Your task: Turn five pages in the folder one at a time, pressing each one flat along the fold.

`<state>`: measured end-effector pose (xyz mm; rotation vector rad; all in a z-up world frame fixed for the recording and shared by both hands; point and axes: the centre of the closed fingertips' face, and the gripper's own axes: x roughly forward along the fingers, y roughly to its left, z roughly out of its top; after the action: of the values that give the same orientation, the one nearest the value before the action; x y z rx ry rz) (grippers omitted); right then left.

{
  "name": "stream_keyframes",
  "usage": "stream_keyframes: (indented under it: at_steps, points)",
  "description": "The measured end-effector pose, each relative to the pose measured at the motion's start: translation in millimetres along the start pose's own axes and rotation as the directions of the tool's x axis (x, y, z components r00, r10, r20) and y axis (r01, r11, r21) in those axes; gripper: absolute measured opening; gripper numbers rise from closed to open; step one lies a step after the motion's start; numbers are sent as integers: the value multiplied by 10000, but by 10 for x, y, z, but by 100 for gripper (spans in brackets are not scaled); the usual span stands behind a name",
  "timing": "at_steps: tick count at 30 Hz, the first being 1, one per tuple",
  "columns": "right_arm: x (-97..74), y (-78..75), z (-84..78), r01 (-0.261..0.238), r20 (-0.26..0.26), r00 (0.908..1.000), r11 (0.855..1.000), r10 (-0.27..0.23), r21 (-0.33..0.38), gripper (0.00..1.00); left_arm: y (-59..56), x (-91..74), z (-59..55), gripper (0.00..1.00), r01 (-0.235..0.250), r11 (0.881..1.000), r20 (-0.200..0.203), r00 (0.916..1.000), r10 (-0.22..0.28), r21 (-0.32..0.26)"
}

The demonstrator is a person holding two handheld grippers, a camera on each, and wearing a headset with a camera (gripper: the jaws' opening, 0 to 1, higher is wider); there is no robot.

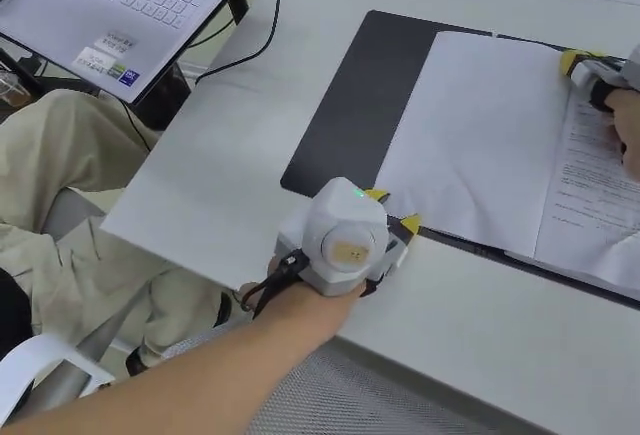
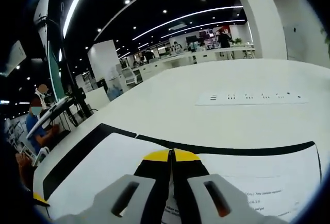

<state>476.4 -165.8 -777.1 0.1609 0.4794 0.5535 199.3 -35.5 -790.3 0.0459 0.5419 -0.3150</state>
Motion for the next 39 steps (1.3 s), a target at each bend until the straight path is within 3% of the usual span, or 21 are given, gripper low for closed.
stream_keyframes:
  at_steps: [8, 23, 39]
  points:
    - [-60, 9, -67, -77, -244, 9997, 9996, 84, 266, 0, -1, 4, -3, 23, 25, 10000, -1, 10000, -25, 43]
    - [-512, 405, -417, -633, -543, 9964, 9978, 644, 215, 0, -9, -4, 8, 23, 55, 10000, 16, 10000, -55, -9]
    - [-1056, 767, -582, -921, -713, 9931, 9957, 928, 141, 0, -3, 6, -1, 23, 76, 10000, -6, 10000, -76, -18]
